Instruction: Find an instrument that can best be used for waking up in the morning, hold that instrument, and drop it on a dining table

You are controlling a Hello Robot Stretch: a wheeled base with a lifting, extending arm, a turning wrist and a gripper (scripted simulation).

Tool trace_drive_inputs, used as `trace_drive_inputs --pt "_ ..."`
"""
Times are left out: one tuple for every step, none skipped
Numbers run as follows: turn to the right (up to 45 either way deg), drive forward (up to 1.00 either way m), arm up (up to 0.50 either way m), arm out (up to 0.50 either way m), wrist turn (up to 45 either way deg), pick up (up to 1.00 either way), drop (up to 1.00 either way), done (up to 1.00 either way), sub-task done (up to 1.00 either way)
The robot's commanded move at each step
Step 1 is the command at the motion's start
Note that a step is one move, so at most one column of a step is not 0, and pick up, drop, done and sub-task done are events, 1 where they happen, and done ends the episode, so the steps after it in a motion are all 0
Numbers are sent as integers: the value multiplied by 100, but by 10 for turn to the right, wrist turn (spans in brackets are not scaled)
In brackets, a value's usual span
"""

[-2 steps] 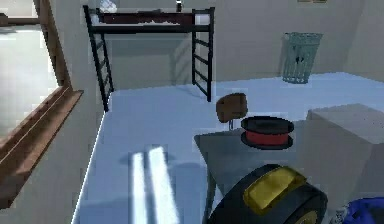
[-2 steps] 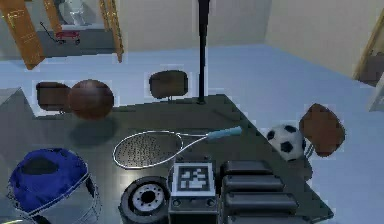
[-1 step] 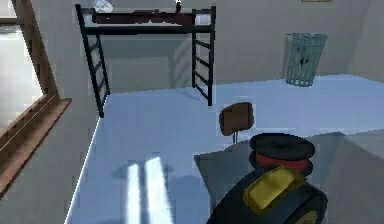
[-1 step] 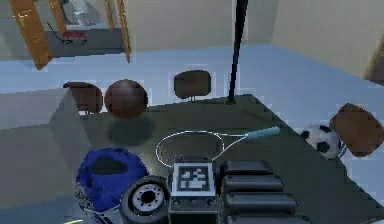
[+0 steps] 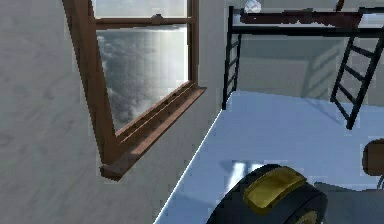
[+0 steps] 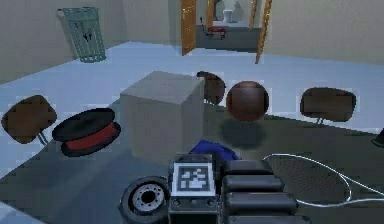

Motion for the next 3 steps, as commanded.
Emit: trace_drive_inputs --pt "0 0 0 32 0 0 0 0 0" --pt "0 0 0 0 450 0 0 0 0" --pt "0 0 0 0 450 0 0 0 0"
